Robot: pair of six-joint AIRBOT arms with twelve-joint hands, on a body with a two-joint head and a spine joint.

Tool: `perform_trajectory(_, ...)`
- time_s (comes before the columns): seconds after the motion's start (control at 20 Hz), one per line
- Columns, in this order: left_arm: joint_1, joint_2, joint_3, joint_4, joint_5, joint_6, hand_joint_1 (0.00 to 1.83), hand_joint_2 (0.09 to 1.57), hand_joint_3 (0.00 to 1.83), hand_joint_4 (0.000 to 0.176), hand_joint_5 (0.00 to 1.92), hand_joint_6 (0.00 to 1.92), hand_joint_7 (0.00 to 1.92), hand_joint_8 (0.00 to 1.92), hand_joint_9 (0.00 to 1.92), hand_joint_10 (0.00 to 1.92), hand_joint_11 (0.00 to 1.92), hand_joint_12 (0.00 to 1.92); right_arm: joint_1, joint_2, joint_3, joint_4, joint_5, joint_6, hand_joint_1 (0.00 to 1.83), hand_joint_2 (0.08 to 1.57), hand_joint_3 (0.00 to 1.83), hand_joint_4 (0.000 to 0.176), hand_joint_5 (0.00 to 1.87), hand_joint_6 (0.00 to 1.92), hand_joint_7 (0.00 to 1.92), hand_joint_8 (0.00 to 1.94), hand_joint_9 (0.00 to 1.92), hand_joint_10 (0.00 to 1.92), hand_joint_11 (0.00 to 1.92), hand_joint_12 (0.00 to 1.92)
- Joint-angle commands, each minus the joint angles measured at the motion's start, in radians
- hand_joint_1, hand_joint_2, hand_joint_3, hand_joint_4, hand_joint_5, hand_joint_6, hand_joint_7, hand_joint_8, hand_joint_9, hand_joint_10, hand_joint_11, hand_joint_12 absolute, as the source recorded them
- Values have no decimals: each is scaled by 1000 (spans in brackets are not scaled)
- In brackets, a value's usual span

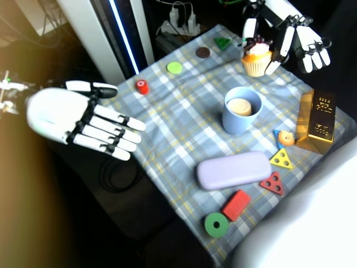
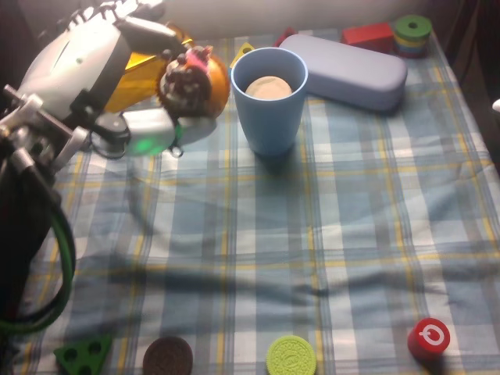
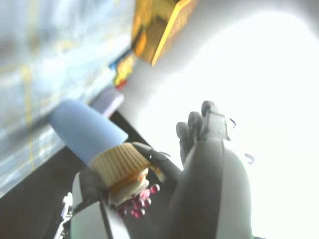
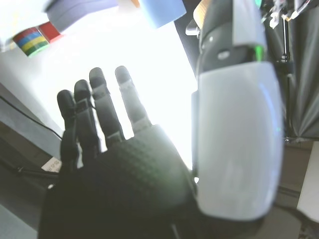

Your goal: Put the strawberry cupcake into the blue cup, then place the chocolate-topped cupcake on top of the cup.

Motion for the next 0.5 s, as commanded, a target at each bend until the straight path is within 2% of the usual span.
perform_trajectory(0.0, -27, -5, 10, 66, -99, -3, 1099, 1000, 0, 173, 1241, 528, 377, 1, 336, 1, 4, 777, 0, 1, 2, 28, 121, 11, 151, 942, 1, 0, 55, 3, 245, 7, 156, 19, 0, 272)
perform_trajectory(0.05, -63, -25, 31, 92, -77, -3, 1097, 994, 0, 176, 1258, 493, 379, 1, 314, 1, 0, 810, -5, 1, 2, 31, 127, 16, 156, 935, 0, 7, 54, 0, 243, 1, 143, 6, 0, 123)
perform_trajectory(0.1, -68, -28, 34, 96, -74, -3, 1097, 994, 0, 176, 1258, 493, 379, 1, 314, 1, 0, 810, -6, 1, 2, 31, 127, 16, 156, 935, 0, 7, 54, 0, 243, 1, 143, 6, 0, 123)
perform_trajectory(0.15, -89, -43, 50, 114, -53, -3, 1087, 1010, 1, 176, 1208, 581, 346, 0, 248, 0, 0, 589, -11, 1, 2, 34, 134, 22, 163, 942, 0, 7, 51, 0, 230, 3, 175, 0, 103, 511)
perform_trajectory(0.2, -109, -58, 63, 125, -36, -3, 1076, 1025, 2, 176, 1164, 661, 339, 0, 236, 0, 0, 512, -16, 1, 2, 36, 141, 26, 160, 944, 0, 7, 48, 7, 224, 9, 173, 1, 20, 721)
perform_trajectory(0.25, -118, -69, 72, 129, -27, -3, 1064, 1042, 3, 176, 1117, 741, 334, 0, 240, 0, 0, 495, -20, 1, 2, 37, 147, 30, 178, 945, 0, 14, 52, 3, 236, 5, 156, 5, 3, 476)
perform_trajectory(0.3, -128, -83, 85, 134, -16, -3, 1063, 1047, 3, 176, 1108, 758, 357, 10, 244, 2, 0, 493, -23, 1, 2, 38, 152, 32, 153, 952, 1, 9, 53, 1, 243, 3, 170, 7, 0, 379)
perform_trajectory(0.35, -134, -100, 101, 140, -12, -3, 1065, 1047, 0, 176, 1115, 746, 371, 8, 254, 3, 0, 516, -24, 0, 4, 38, 154, 32, 128, 959, 3, 6, 52, 0, 246, 3, 176, 8, 0, 365)
perform_trajectory(0.45, -141, -122, 128, 143, -6, -3, 1041, 1078, 3, 176, 1041, 869, 361, 6, 239, 1, 0, 427, -24, -2, 10, 38, 158, 34, 124, 984, 1, 0, 50, 0, 233, 1, 163, 3, 0, 426)
